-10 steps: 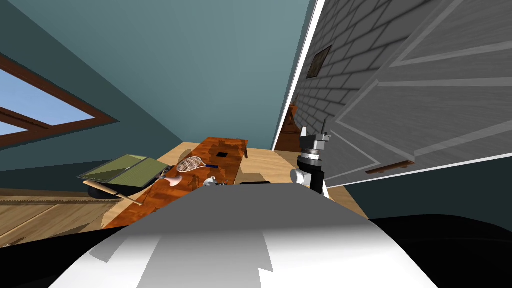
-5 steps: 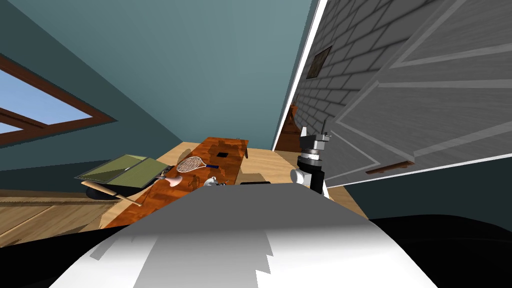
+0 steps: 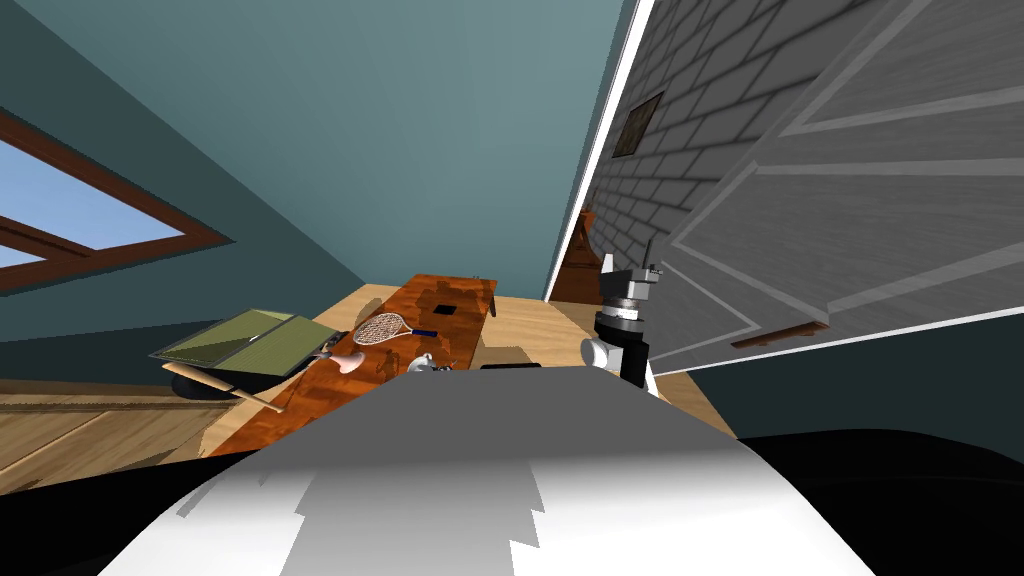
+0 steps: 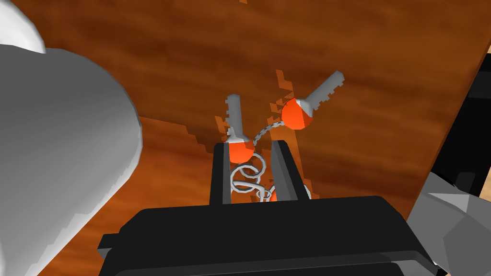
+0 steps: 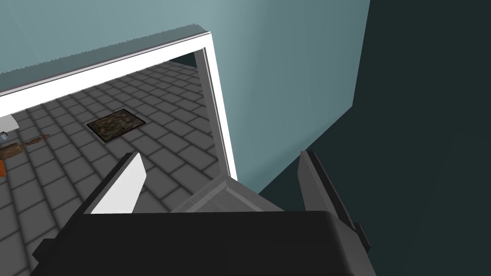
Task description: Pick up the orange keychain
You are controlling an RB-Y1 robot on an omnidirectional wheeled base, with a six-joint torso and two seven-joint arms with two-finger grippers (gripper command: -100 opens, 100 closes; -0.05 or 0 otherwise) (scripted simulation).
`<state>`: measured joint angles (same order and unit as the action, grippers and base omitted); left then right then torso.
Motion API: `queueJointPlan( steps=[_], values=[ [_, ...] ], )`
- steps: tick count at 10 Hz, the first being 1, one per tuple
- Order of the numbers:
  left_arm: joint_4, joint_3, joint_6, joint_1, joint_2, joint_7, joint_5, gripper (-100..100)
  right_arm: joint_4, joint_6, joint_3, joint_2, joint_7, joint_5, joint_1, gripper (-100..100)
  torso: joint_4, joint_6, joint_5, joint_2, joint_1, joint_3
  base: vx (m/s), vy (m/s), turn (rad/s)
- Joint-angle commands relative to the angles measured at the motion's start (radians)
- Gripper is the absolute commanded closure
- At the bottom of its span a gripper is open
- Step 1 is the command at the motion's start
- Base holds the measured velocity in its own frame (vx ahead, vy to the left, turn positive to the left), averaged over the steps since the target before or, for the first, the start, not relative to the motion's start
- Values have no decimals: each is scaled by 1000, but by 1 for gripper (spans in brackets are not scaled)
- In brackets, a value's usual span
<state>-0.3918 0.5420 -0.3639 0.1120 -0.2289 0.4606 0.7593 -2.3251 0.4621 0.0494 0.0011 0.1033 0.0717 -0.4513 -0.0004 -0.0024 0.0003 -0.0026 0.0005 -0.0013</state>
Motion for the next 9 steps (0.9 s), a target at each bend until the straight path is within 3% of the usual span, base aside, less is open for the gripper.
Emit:
queueJointPlan(
  steps=[1,7,8,9],
  values=[
    [7,1,-32,8,-29,-11,9,100,0,0,0,0,0,0,0,0,0,0,0,0,0,0,-11,-53,30],
    [-11,0,-111,13,-93,-11,19,100,0,0,0,0,0,0,0,0,0,0,-1,1,-3,0,-12,-69,29],
    [-15,-1,-100,9,-83,-9,15,100,0,0,0,0,0,0,0,0,0,0,-1,1,-3,0,-3,-24,10],
    [-17,-1,-105,9,-85,-5,15,0,0,0,0,0,0,0,0,0,0,0,0,0,-2,0,0,0,0]
  ],
)
